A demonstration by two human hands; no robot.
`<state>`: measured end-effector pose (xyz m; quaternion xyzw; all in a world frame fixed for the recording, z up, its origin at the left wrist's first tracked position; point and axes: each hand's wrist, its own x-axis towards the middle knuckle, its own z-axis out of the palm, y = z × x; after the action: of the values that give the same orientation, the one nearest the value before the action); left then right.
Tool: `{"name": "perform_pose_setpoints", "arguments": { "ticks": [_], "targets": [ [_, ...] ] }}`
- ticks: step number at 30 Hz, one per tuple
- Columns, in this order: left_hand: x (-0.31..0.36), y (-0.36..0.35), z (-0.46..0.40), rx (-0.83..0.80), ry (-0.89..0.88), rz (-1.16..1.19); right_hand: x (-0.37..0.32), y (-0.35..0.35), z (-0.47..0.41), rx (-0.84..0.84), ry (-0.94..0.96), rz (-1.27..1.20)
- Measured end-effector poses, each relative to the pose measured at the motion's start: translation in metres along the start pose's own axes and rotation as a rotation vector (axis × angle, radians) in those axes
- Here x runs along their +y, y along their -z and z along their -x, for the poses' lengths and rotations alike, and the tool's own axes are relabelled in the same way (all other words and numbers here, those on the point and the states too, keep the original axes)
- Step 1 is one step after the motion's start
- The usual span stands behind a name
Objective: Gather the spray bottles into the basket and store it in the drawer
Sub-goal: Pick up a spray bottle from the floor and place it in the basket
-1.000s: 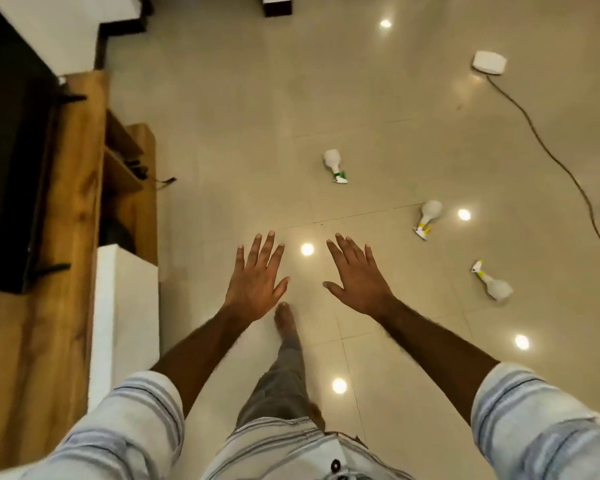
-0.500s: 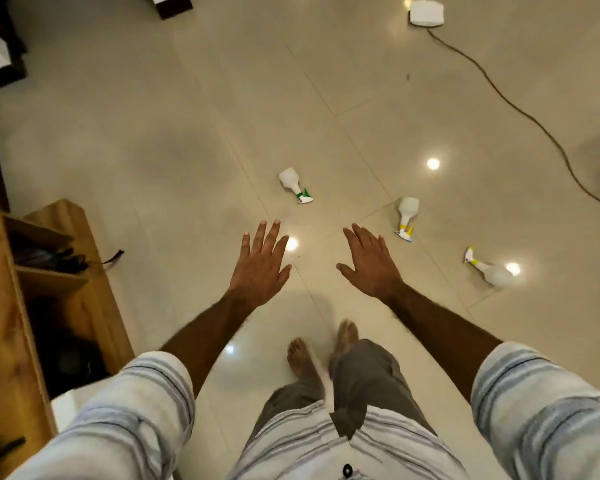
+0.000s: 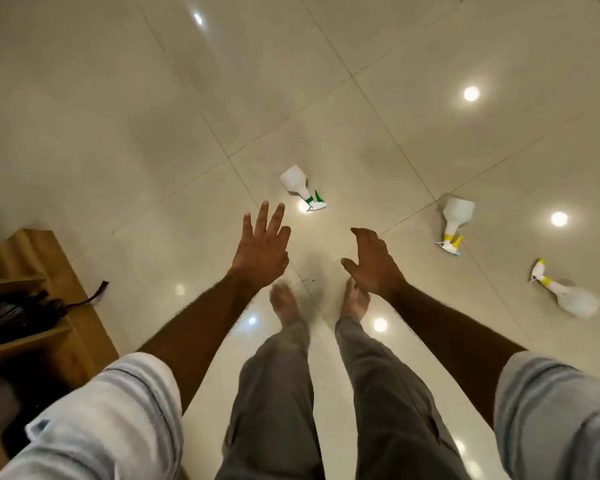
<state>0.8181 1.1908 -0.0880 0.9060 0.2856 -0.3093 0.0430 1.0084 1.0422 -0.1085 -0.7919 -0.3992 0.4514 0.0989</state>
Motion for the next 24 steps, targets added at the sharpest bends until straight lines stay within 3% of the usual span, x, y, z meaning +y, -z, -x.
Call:
{"name": "perform_pose_setpoints", "arguments": {
  "ticks": [4, 8, 12, 18, 24],
  "targets": [
    [-0.029, -0.038, -0.102, -0.077, -0.039, -0.074, 0.018, -0.030, -0.095, -0.016, -0.181, -0.256],
    [-0.058, -0.085, -0.203, -0.148, 0.023, 0.046, 0.037, -0.069, -0.196, 0.031, -0.335, -0.494],
    [-0.079, -0.138, -0.297, -0.155, -0.033, 0.069, 0.055, -0.116, -0.295, 0.031, -0.482, -0.698],
    [-0.091, -0.203, -0.393, -0.128, -0.087, 0.031, 0.081, -0.177, -0.393, 0.057, -0.691, -0.957],
    [-0.090, -0.238, -0.439, -0.077, -0.076, 0.103, 0.093, -0.205, -0.439, 0.167, -0.768, -1.235]
  ]
}}
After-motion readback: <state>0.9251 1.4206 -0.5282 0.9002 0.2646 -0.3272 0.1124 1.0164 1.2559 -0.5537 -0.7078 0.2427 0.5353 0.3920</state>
